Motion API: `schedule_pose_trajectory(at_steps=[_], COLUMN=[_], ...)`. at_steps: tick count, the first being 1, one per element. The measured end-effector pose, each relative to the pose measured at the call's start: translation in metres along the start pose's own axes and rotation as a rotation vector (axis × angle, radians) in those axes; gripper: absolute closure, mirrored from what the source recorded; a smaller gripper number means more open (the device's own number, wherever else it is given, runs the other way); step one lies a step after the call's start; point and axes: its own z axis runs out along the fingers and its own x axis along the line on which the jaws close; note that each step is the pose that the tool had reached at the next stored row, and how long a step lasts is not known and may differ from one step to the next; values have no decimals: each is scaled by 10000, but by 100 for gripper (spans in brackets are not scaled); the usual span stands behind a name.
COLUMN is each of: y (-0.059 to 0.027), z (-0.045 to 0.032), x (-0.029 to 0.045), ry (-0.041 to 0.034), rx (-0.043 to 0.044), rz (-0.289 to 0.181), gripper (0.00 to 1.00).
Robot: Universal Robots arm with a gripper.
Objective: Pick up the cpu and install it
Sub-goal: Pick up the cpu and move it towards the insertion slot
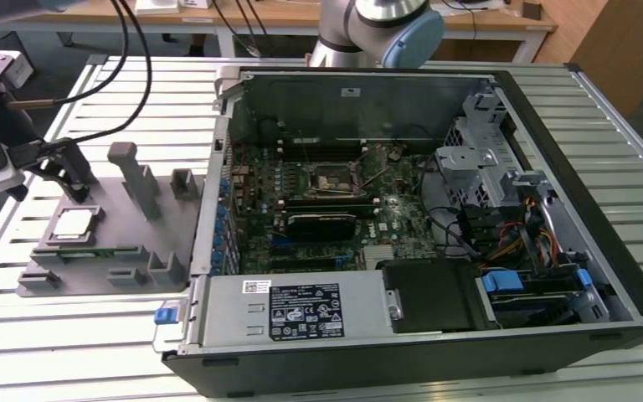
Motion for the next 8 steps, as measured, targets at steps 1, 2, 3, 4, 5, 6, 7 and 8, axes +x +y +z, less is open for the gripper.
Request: schedule_pose_trajectory(at_steps=[1, 2, 3, 4, 5, 6, 7, 8], y=[-1, -2, -4, -6, -8, -11, -13, -19], z=[16, 34, 51, 66, 79, 92, 106, 117], x=[0, 1, 1, 1, 1, 1, 1, 1], ry=[-1, 0, -1, -1, 0, 0, 0, 1], rx=[1, 1, 1, 1, 1, 1, 1, 1], rz=[14, 18, 19, 20, 19, 18, 19, 18], gripper=[17, 17, 17, 17, 17, 17, 18, 18])
